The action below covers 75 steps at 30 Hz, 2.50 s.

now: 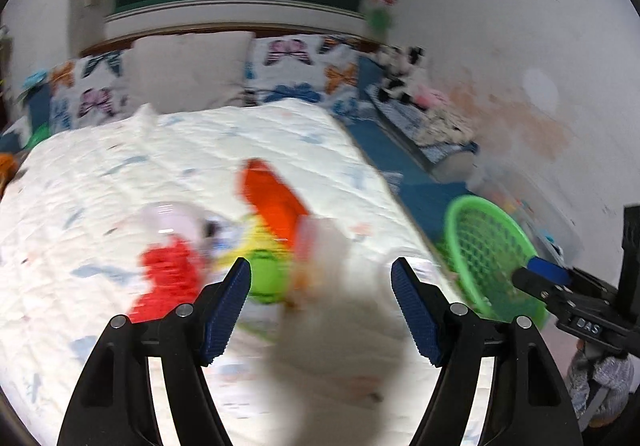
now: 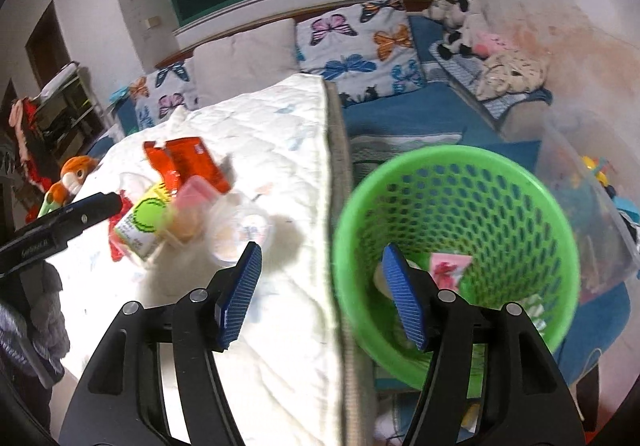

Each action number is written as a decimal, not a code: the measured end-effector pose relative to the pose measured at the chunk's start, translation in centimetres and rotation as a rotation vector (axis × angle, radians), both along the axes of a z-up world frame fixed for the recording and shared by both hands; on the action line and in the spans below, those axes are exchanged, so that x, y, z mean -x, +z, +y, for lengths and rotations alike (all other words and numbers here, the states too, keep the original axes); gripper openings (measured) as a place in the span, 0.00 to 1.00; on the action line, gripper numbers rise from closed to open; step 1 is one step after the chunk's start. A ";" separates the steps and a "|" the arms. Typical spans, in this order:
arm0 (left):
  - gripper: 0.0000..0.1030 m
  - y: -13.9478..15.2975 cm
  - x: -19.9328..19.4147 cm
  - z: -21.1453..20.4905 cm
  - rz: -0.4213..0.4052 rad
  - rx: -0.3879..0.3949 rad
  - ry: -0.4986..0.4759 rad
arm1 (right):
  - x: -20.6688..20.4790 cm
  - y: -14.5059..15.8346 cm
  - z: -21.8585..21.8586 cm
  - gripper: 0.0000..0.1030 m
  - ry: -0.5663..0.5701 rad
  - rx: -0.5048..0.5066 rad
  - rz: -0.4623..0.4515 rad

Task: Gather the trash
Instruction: 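Move both tools back toward the remaining trash on the bed, then grasp the red mesh net with the left tool while the right grasps the round plastic tub, then carry net and tub over the green basket and open both tools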

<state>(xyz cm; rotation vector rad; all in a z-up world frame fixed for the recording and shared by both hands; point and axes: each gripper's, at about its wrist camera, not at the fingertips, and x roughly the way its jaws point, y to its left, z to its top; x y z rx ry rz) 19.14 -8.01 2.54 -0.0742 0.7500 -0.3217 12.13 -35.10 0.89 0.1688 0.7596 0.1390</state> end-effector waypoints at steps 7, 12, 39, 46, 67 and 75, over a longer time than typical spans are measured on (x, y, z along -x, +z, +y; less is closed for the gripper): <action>0.68 -1.5 -1.5 6.3 0.044 0.004 0.137 | -1.8 -0.6 3.9 0.71 0.081 -0.011 0.016; 0.68 -3.3 -2.8 8.5 0.096 0.020 0.168 | -3.4 -2.2 6.6 0.74 0.124 0.019 0.054; 0.27 -5.9 -4.4 10.1 0.129 0.064 0.129 | -7.2 -6.9 8.9 0.57 0.121 0.067 0.154; 0.24 -3.9 -2.4 10.9 0.083 0.107 0.134 | -5.7 -5.6 8.8 0.55 0.119 0.070 0.121; 0.21 1.4 2.7 7.9 -0.025 0.197 0.000 | -0.6 -1.8 5.1 0.55 0.031 0.041 0.035; 0.21 1.9 2.7 3.4 -0.014 0.213 -0.096 | 1.0 -2.4 0.6 0.55 -0.076 0.042 0.047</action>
